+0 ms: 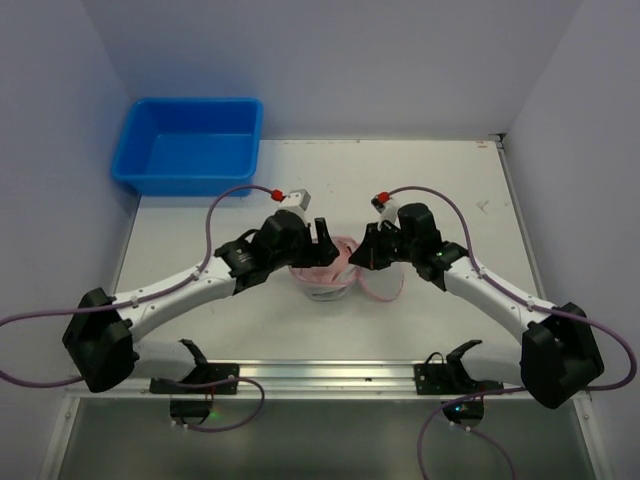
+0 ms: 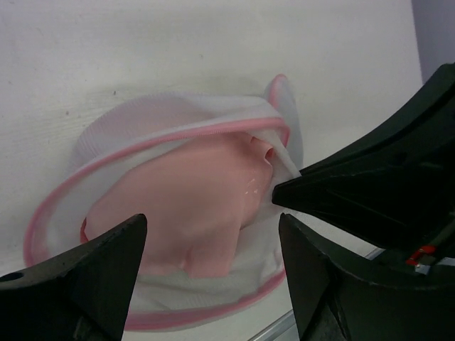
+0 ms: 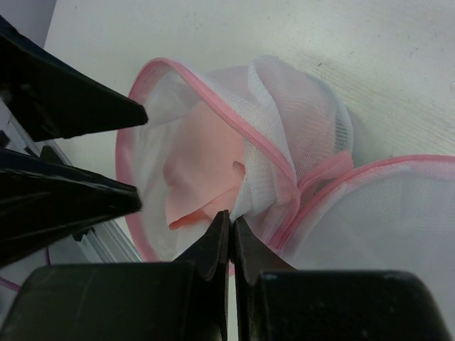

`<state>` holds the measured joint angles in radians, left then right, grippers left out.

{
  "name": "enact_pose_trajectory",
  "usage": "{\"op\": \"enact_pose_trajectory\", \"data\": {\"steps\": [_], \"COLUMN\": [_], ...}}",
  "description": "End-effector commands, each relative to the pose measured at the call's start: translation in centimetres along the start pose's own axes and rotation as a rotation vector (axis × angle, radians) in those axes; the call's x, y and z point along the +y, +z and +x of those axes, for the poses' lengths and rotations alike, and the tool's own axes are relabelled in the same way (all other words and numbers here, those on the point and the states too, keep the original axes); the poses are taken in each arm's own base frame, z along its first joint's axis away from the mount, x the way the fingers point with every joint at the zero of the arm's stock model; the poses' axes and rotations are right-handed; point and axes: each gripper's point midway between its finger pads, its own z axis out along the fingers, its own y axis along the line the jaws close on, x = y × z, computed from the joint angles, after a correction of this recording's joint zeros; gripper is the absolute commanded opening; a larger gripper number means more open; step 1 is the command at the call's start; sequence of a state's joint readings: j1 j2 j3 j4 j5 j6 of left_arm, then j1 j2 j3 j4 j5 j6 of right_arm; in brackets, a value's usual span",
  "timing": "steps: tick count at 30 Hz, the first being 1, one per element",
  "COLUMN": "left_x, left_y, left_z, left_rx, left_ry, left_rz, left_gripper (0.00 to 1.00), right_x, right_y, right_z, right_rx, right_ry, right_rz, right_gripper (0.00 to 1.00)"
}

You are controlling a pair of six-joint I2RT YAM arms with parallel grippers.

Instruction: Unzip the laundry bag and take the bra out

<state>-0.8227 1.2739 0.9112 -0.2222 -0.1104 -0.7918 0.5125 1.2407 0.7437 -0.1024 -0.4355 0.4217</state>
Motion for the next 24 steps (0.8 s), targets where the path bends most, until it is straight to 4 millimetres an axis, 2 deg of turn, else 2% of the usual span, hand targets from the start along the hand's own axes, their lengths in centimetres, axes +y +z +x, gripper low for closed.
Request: {"op": "enact_pose_trajectory", "data": {"steps": [1, 2, 7, 11, 15, 19, 21, 24], "left_x": [-0.5, -0.8, -0.5, 0.7, 2.2, 3.9, 4.5, 4.6], "left_y": [1.6, 1.9, 4.0, 5.1, 6.5, 7.1, 7.2, 6.6], "left_z": [0.4, 0.3, 2.1, 3.1, 4.3, 5.1, 5.1, 4.6], "left_rx": [0.014, 0.011, 0.055, 0.07, 0.108, 0.125, 0.119, 0.09], "left_ry": [0.078, 0.084, 0.138, 0.151, 0.165, 0.169, 0.17, 0.157], "left_rz": [-0.04, -0.041, -0.095, -0.168, -0.249, -0.323, -0.351, -0.361], "left_gripper": [0.78, 0.78, 0.79, 0.81, 0.77, 0.68, 0.58, 0.32], "right_x": [0.0, 0.0, 0.3, 1.0, 2.2, 3.1, 3.3, 2.8], "right_y": [0.1, 0.1, -0.1, 0.0, 0.1, 0.1, 0.1, 0.1], "right_z": [-0.7, -0.8, -0.7, -0.4, 0.0, 0.0, 0.0, 0.1], "right_rx": [-0.031, -0.033, -0.036, -0.017, -0.009, -0.009, -0.011, -0.016], "right_ry": [-0.044, -0.047, -0.048, -0.055, -0.068, -0.08, -0.083, -0.087], "right_rz": [0.006, 0.009, 0.004, -0.003, -0.029, -0.046, -0.05, -0.021], "right_gripper": [0.0, 0.0, 0.0, 0.0, 0.0, 0.0, 0.0, 0.0]}}
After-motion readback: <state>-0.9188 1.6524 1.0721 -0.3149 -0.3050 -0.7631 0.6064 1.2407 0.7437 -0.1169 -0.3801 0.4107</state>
